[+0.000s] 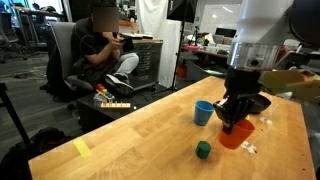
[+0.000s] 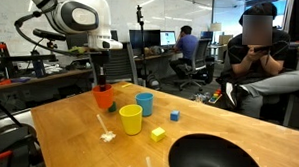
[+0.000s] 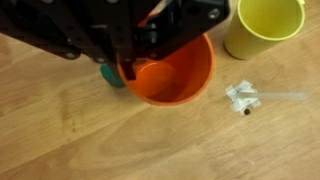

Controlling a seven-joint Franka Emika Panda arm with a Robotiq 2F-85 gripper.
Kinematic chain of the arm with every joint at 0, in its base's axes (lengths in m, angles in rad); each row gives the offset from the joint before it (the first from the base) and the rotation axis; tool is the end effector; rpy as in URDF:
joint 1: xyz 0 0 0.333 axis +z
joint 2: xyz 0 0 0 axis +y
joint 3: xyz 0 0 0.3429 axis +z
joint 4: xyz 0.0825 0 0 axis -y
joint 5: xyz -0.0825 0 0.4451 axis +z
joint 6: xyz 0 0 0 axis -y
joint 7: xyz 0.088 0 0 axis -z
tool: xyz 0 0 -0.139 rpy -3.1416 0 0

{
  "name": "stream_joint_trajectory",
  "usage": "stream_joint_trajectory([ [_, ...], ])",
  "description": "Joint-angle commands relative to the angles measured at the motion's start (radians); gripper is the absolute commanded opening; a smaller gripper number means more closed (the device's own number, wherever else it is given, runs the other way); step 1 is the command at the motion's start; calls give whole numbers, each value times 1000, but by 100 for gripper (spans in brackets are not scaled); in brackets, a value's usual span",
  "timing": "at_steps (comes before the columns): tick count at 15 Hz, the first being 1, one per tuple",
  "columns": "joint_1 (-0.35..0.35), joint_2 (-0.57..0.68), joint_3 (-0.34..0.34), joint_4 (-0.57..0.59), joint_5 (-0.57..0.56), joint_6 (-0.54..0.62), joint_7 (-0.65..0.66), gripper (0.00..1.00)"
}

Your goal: Put the orange cup inside the yellow cup then place the blue cup inside the orange cup

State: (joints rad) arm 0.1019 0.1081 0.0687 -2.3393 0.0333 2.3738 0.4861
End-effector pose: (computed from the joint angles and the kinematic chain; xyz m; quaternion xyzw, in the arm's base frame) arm 0.5366 0.0941 0.2308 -0.9848 0.1693 0.0395 0.0022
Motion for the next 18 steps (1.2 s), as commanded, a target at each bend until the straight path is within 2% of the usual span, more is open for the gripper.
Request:
stream_joint_trajectory([
  [1, -24, -107, -33, 3, -12, -74, 42, 2],
  [8, -133, -178, -103, 13, -1, -113, 38, 2],
  [13, -186, -148, -140, 25, 11, -98, 28, 2],
  [18, -199, -88, -155, 47, 46, -85, 15, 2],
])
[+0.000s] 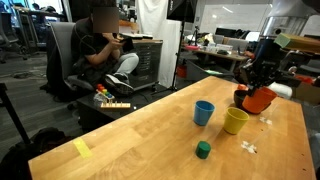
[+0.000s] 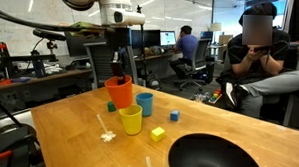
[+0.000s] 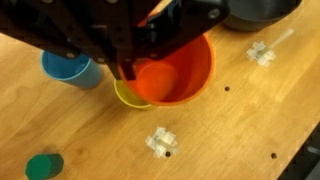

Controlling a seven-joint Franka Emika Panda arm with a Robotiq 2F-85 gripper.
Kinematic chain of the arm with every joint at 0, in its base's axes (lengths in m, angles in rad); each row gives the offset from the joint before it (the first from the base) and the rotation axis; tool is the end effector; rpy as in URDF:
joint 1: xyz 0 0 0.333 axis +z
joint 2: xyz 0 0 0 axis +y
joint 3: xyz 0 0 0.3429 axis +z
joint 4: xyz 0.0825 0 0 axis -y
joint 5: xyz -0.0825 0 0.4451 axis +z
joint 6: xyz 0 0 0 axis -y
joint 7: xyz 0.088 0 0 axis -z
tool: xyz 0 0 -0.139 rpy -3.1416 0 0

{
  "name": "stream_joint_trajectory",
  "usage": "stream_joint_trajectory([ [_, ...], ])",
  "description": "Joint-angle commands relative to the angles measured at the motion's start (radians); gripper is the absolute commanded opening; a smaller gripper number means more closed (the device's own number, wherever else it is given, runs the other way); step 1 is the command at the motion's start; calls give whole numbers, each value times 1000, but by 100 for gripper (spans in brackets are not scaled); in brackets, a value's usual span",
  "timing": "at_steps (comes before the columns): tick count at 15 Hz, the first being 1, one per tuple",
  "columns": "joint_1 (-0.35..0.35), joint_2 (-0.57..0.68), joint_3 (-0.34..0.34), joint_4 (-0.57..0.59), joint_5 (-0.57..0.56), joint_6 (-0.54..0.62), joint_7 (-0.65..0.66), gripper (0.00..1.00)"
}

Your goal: Put the orange cup inside the yellow cup then place the blue cup inside the orange cup

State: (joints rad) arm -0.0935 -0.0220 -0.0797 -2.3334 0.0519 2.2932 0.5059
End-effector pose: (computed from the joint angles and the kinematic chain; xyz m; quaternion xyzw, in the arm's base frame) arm 0.5369 -0.0914 0.2976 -0.9368 0.3493 0.0124 0.0184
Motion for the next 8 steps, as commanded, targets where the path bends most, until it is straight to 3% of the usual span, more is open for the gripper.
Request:
stream_joint_trajectory([
  [1, -3, 59, -7, 52, 36, -6, -6, 2],
  [8, 8, 141, -6, 146, 109, -19, -1, 2],
])
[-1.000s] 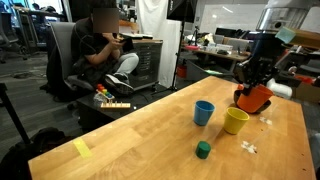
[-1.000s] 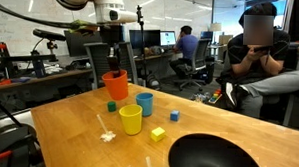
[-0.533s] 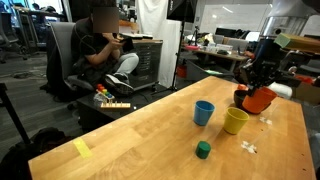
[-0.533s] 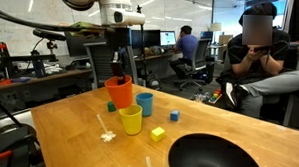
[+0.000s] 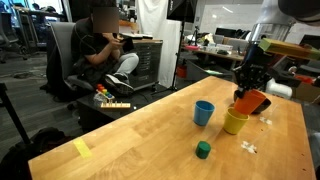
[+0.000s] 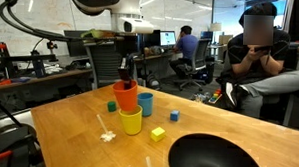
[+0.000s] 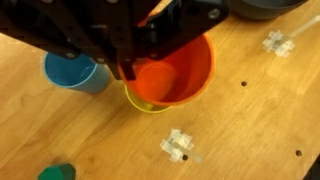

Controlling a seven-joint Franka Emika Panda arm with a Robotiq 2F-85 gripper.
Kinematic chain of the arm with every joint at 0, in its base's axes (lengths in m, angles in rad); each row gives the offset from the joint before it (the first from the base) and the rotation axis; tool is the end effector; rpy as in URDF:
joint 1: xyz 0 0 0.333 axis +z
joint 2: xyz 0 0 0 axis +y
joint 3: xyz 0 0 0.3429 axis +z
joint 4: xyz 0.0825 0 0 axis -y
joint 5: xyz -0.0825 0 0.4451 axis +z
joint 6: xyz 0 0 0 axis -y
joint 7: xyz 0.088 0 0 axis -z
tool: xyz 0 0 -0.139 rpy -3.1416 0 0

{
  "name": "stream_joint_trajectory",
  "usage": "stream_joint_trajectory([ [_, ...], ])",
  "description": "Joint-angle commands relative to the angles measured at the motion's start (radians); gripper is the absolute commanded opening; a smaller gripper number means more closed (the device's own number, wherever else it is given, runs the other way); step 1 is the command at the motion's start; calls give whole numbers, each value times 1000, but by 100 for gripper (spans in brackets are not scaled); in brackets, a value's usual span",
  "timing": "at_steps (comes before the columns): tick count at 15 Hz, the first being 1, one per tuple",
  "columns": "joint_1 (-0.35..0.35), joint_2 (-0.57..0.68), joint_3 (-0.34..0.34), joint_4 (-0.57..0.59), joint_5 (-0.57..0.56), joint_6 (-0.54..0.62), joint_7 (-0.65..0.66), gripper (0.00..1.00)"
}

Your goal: Put the orange cup inside the yellow cup then place the blue cup inside the orange cup

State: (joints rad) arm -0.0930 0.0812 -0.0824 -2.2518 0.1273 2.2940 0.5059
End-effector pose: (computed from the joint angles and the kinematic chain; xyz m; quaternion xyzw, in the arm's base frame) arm 0.5640 -0.0942 0.2785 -0.9263 0.3739 0.0261 0.0398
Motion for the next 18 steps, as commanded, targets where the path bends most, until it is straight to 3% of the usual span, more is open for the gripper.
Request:
stream_joint_trajectory([
  [1, 10, 49, -3, 74, 35, -20, 0, 2],
  [10, 19, 160, -5, 126, 62, -31, -8, 2],
  [18, 57, 169, -7, 118, 15, -32, 10, 2],
])
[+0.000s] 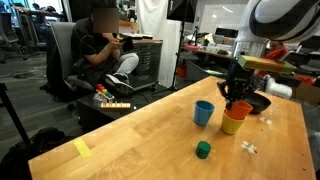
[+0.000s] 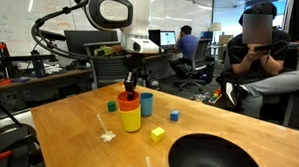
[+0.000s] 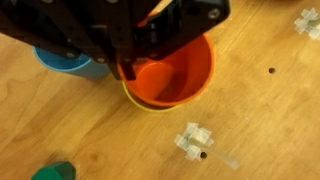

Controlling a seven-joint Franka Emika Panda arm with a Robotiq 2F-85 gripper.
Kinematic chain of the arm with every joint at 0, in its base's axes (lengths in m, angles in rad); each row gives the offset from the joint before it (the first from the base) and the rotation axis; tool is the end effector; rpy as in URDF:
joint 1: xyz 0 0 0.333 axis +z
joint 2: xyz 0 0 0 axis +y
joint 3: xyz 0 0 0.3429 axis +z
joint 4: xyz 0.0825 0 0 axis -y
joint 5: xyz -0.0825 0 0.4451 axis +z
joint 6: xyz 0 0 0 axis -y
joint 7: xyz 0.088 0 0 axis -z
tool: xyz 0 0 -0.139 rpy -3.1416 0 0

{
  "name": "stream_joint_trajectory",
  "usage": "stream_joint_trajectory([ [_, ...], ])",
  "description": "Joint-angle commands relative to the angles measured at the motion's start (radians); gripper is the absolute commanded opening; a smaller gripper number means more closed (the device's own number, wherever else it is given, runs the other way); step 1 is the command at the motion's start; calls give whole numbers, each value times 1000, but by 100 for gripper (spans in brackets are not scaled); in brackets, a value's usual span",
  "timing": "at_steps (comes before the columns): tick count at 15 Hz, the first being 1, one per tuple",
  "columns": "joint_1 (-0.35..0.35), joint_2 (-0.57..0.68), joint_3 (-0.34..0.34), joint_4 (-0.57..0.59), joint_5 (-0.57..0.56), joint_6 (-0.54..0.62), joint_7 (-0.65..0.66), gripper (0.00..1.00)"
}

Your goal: Put the orange cup inside the yellow cup then place the blue cup inside the orange cup

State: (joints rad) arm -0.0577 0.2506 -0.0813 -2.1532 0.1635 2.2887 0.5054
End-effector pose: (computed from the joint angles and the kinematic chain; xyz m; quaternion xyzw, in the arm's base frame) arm 0.5926 -0.0759 0.2234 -0.9265 0.3688 0.0643 0.0372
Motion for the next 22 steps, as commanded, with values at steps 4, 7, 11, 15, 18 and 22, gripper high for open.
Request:
stream_joint_trajectory([
  [4, 38, -12, -14, 10, -66, -33, 21, 2],
  [7, 47, -19, -22, 1, -122, -31, 40, 2],
  [11, 46, -17, -26, -1, -164, -23, 56, 2],
  [15, 42, -5, -16, 1, -146, -7, 38, 38],
  [18, 44, -1, -7, -1, -126, 9, 26, 61],
  [22, 52, -14, 3, -1, -109, 9, 21, 92],
])
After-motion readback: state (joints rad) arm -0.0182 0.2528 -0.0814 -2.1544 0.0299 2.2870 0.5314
